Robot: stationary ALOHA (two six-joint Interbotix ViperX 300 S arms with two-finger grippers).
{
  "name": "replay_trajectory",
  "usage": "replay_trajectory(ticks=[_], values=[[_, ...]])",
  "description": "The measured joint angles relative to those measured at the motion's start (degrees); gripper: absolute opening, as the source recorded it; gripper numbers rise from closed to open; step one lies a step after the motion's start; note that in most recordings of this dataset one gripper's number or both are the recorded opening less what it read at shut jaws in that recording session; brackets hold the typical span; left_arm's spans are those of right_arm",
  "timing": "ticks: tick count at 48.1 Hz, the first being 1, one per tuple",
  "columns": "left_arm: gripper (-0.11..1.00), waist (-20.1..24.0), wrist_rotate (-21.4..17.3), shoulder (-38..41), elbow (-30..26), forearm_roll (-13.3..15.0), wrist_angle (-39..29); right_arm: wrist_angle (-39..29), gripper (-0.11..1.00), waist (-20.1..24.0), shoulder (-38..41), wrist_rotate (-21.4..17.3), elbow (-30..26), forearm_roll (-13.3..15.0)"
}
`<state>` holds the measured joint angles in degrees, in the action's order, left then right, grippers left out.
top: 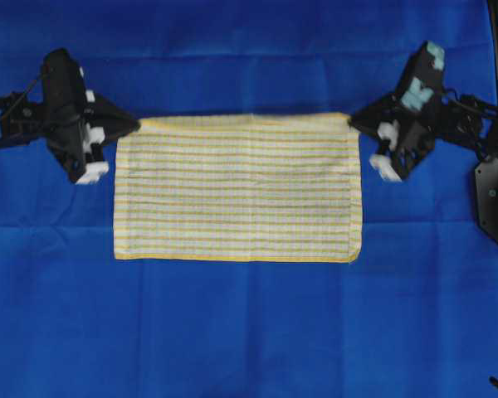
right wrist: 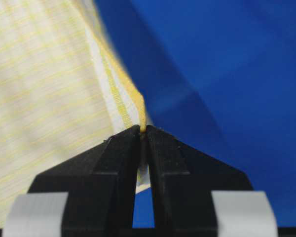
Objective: Fold the yellow towel.
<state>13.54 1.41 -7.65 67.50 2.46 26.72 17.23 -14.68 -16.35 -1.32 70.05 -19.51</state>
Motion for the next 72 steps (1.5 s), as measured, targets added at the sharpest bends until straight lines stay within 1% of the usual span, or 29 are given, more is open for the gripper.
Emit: replay_trajectory(ticks=[4,9,15,22,29,35,48,58,68,70,72], values=[[0.02,-2.81,1.58,-1.67,1.23,0.0,-0.35,0.0,0.07,4.22,-1.85,0.09,0.88,-2.37],[0.02,-7.47,3.78,-4.22,2.81,0.0,-0.62,-0.09,0.07,9.4,-3.43,0.09,1.41,-5.27],[0.02,-12.39,6.77,-5.98,3.69,0.09,-0.62,-0.09,0.07,15.47,-3.78,0.09,1.49,-8.88],[0.02,-18.28,8.79,-6.06,3.69,0.0,-0.62,0.0,0.07,20.65,-3.78,0.09,1.58,-11.6],[0.02,-21.62,9.05,-5.01,2.9,0.0,-0.62,-0.09,0.07,24.43,-3.43,0.09,1.49,-13.36],[0.02,-22.59,9.05,-4.22,2.2,0.0,-0.7,-0.09,0.07,26.28,-2.29,0.09,1.23,-14.24],[0.02,-22.85,9.14,-4.04,2.02,0.0,-2.55,-0.09,0.07,29.36,0.53,0.09,-0.79,-14.5],[0.02,-23.2,9.14,-3.87,1.85,0.0,-2.55,-0.09,0.07,30.76,1.49,0.09,-1.58,-15.38],[0.03,-23.2,9.14,-3.52,1.41,0.0,-3.25,-1.58,0.07,30.85,1.58,0.09,-1.76,-16.52],[0.04,-23.2,9.14,-3.52,1.32,0.0,-3.43,-1.85,0.09,30.94,1.58,0.09,-1.76,-16.52],[0.09,-23.29,9.14,-3.52,1.32,0.0,-3.43,-2.11,0.16,30.94,1.58,0.09,-1.85,-16.52]])
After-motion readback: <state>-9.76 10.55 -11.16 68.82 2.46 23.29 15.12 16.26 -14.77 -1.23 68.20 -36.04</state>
